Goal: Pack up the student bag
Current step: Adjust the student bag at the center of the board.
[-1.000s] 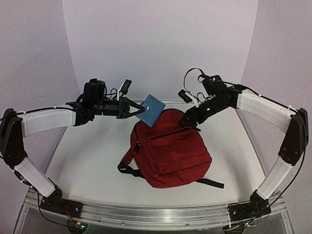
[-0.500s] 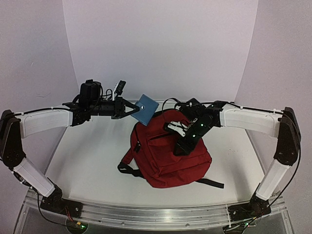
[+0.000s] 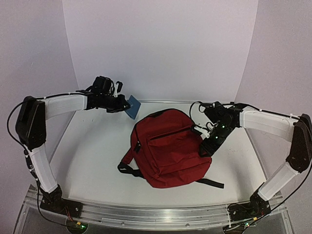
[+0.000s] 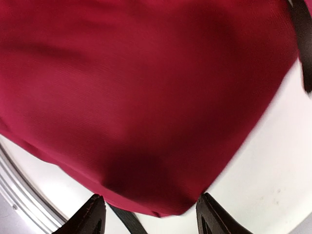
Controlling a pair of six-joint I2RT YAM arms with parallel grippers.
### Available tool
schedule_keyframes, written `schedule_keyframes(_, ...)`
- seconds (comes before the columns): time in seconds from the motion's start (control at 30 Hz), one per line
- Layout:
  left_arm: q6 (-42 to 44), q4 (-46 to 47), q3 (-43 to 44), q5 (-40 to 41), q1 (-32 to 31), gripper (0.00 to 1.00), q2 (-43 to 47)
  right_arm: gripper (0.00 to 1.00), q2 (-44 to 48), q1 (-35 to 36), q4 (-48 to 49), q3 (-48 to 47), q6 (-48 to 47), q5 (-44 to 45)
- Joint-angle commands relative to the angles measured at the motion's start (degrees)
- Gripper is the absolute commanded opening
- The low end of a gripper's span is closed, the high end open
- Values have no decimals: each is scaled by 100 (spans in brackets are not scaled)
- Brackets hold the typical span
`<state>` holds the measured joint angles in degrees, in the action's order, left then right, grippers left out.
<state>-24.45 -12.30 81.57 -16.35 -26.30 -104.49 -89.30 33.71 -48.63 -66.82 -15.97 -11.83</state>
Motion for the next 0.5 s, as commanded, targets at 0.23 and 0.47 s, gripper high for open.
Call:
schedule_keyframes(0.23,1957,-1092,1879,84,-521,0,-1765,63,-342,-211,-420,368,-169,543)
schedule_keyframes(0.47,2097,-874,722,-145,-1024,0,-1131,61,-1466,-882,65,-680,-449,695)
